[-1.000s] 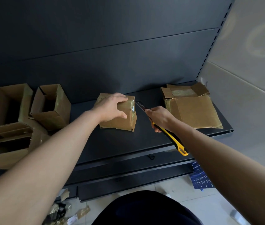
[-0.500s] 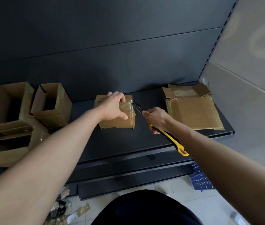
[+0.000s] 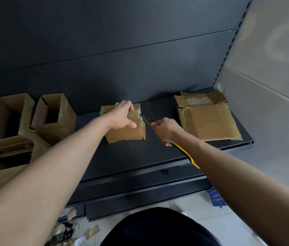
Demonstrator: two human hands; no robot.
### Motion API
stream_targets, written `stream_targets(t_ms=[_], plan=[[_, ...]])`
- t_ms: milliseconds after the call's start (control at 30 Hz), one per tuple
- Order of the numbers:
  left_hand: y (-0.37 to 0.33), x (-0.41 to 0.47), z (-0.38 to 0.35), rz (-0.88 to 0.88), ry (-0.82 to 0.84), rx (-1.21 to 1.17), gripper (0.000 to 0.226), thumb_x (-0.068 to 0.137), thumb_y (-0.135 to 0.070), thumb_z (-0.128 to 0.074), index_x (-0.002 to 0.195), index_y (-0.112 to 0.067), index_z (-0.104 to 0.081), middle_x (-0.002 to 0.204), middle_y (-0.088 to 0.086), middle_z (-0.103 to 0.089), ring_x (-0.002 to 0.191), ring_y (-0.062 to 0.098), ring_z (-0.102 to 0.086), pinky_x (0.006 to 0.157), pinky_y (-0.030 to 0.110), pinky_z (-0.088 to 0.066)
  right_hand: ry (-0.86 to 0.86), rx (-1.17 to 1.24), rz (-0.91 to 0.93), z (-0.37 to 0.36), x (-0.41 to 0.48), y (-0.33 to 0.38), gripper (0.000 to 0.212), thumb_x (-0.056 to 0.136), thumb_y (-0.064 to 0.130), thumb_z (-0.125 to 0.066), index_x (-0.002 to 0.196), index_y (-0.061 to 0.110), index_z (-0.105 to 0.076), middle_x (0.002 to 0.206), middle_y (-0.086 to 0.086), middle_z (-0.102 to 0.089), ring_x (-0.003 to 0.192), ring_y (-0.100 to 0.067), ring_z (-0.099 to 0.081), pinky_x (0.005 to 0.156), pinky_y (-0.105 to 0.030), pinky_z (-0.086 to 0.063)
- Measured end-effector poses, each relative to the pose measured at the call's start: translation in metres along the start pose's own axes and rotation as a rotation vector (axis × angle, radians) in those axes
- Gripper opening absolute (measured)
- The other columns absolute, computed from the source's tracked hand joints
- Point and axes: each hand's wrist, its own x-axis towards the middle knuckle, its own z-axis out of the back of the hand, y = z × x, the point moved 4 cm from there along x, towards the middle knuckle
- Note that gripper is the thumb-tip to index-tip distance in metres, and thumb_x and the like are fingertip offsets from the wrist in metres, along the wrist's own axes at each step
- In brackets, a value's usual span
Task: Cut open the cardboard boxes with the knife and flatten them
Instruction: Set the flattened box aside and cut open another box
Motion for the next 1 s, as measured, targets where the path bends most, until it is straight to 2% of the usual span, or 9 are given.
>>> stream_targets(t_ms=[67,167,267,367,467,600,767,900,1000], plan=[[0.000,-0.001,0.000,0.005,0.003,0.004,0.051,0.080,-0.023,-0.075,0.120,-0.016,-0.044,0.126,0.000,-0.042,0.119,0.017,-0.036,0.094,0.033,-0.035,-0.004,-0.040,-0.011,-0.003,0.002,-0.001,0.038,0.101,0.036,-0.032,0.110,0.009,-0.058,0.067,-0.014,-0.062,0.049,-0.024,-0.061,0.051,-0.030,-0.055],[0.000,-0.001,0.000,0.011,0.010,0.006,0.051,0.081,-0.023,-0.075,0.121,-0.016,-0.043,0.127,0.001,-0.042,0.120,0.018,-0.036,0.096,0.034,-0.035,0.018,-0.097,0.004,-0.001,-0.001,0.002,0.040,0.101,0.036,-0.031,0.109,0.008,-0.058,0.065,-0.013,-0.061,0.047,-0.023,-0.059,0.049,-0.029,-0.054],[0.002,-0.001,0.000,0.011,0.025,0.002,0.050,0.081,-0.022,-0.074,0.119,-0.018,-0.043,0.126,0.000,-0.041,0.119,0.017,-0.036,0.097,0.036,-0.036,0.042,-0.165,0.009,0.006,-0.005,0.005,0.041,0.102,0.035,-0.029,0.108,0.008,-0.059,0.064,-0.012,-0.059,0.046,-0.022,-0.057,0.048,-0.028,-0.051],[0.004,-0.003,0.001,-0.005,0.060,0.022,0.046,0.080,-0.022,-0.074,0.112,-0.021,-0.041,0.119,-0.005,-0.039,0.116,0.017,-0.036,0.098,0.038,-0.037,0.059,-0.121,-0.013,0.010,-0.006,0.001,0.041,0.101,0.033,-0.032,0.114,0.005,-0.058,0.062,-0.011,-0.058,0.043,-0.021,-0.054,0.044,-0.026,-0.047],[0.004,-0.004,0.002,-0.025,0.116,0.085,0.045,0.080,-0.022,-0.074,0.111,-0.020,-0.041,0.115,-0.006,-0.037,0.113,0.016,-0.035,0.098,0.035,-0.035,-0.009,-0.068,0.003,0.016,-0.008,-0.002,0.039,0.101,0.033,-0.034,0.115,0.006,-0.058,0.066,-0.014,-0.060,0.047,-0.023,-0.058,0.048,-0.028,-0.052],[0.005,-0.006,0.002,-0.026,0.135,0.087,0.046,0.076,-0.024,-0.078,0.103,-0.026,-0.041,0.114,-0.006,-0.039,0.112,0.018,-0.038,0.096,0.037,-0.039,-0.060,-0.128,0.061,0.015,-0.005,0.007,0.041,0.099,0.037,-0.033,0.104,0.008,-0.062,0.070,-0.014,-0.063,0.053,-0.026,-0.064,0.054,-0.029,-0.055],[0.006,-0.011,0.003,-0.043,0.117,0.075,0.048,0.073,-0.023,-0.081,0.102,-0.025,-0.043,0.111,-0.006,-0.041,0.107,0.015,-0.040,0.089,0.032,-0.040,-0.039,-0.369,0.125,0.014,-0.004,0.018,0.036,0.100,0.041,-0.032,0.100,0.018,-0.059,0.075,-0.004,-0.056,0.052,-0.022,-0.063,0.061,-0.030,-0.055],[0.004,-0.016,0.007,-0.075,0.188,0.080,0.043,0.072,-0.015,-0.080,0.100,-0.021,-0.048,0.106,-0.007,-0.044,0.096,0.014,-0.043,0.076,0.028,-0.036,0.062,-0.545,0.195,0.034,-0.004,0.027,0.024,0.099,0.043,-0.035,0.097,0.029,-0.055,0.079,-0.001,-0.055,0.064,-0.023,-0.066,0.061,-0.029,-0.055],[0.004,-0.016,0.013,-0.072,0.229,0.064,0.027,0.078,-0.016,-0.075,0.093,-0.024,-0.054,0.095,-0.009,-0.049,0.086,0.013,-0.047,0.069,0.028,-0.039,0.136,-0.638,0.176,0.041,-0.002,0.034,0.033,0.095,0.041,-0.037,0.093,0.016,-0.058,0.082,-0.008,-0.064,0.065,-0.025,-0.066,0.065,-0.032,-0.058]])
